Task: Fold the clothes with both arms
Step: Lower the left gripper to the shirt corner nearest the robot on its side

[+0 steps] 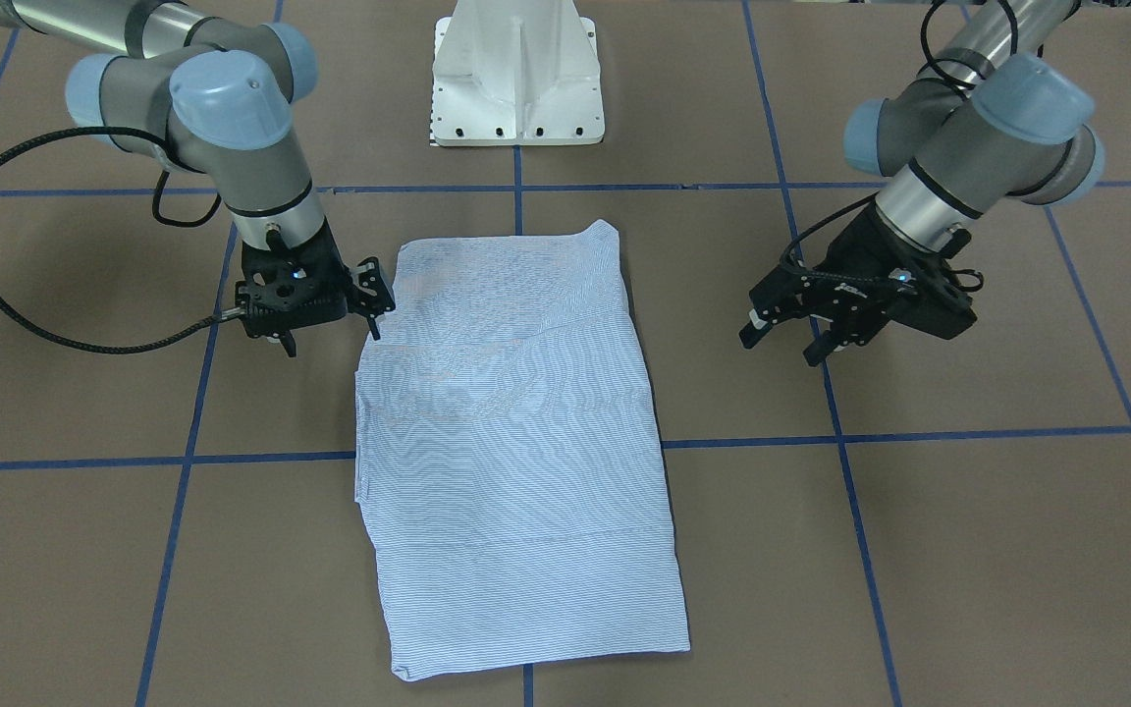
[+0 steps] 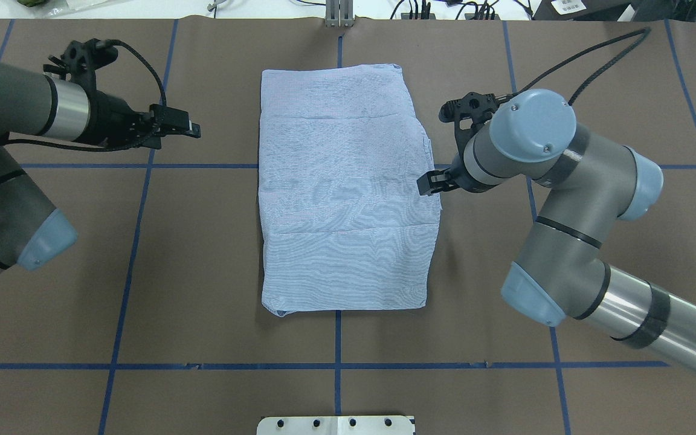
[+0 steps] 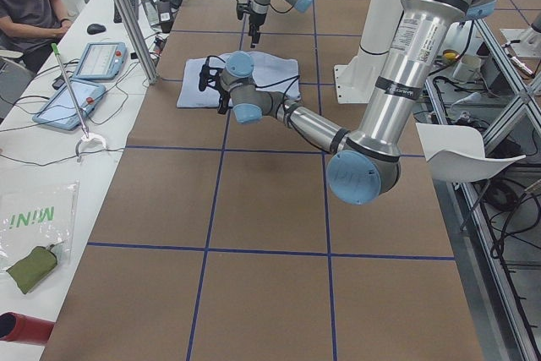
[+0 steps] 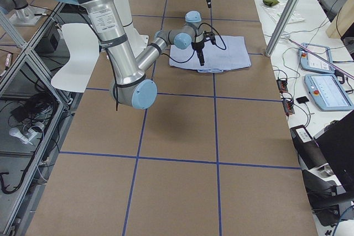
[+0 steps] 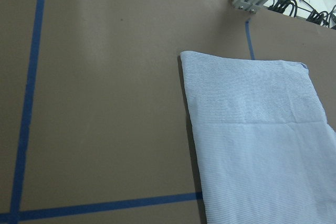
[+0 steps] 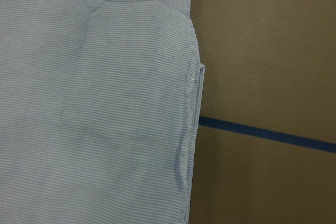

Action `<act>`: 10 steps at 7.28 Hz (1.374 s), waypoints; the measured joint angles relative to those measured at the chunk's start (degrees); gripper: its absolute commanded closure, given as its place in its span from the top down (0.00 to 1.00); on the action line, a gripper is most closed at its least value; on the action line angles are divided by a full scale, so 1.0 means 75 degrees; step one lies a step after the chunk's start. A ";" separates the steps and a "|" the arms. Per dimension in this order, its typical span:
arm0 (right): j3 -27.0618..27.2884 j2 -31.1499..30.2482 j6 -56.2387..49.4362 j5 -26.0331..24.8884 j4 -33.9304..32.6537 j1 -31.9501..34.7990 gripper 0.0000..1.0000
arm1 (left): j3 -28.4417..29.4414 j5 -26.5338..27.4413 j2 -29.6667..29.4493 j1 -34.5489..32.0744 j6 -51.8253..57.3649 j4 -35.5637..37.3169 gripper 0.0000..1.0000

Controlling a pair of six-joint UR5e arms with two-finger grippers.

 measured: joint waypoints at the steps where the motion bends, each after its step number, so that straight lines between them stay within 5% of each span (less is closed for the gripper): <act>1: 0.0225 -0.0193 0.0034 0.0366 -0.0018 0.0126 1.00 | -0.0175 0.0073 -0.0006 0.0419 -0.0638 0.0002 1.00; 4: 0.0779 -0.0549 0.0090 0.1088 -0.0429 0.0419 1.00 | -0.0466 0.0818 -0.0046 0.1666 -0.2157 0.0071 0.98; 7: 0.1313 -0.0962 0.0243 0.1478 -0.0520 0.0432 1.00 | -0.0436 0.2052 -0.0688 0.2937 -0.2592 0.1396 0.95; 10: 0.1360 -0.0999 0.0499 0.1546 -0.0494 0.0418 1.00 | -0.0451 0.2299 -0.0729 0.3186 -0.2614 0.1971 0.94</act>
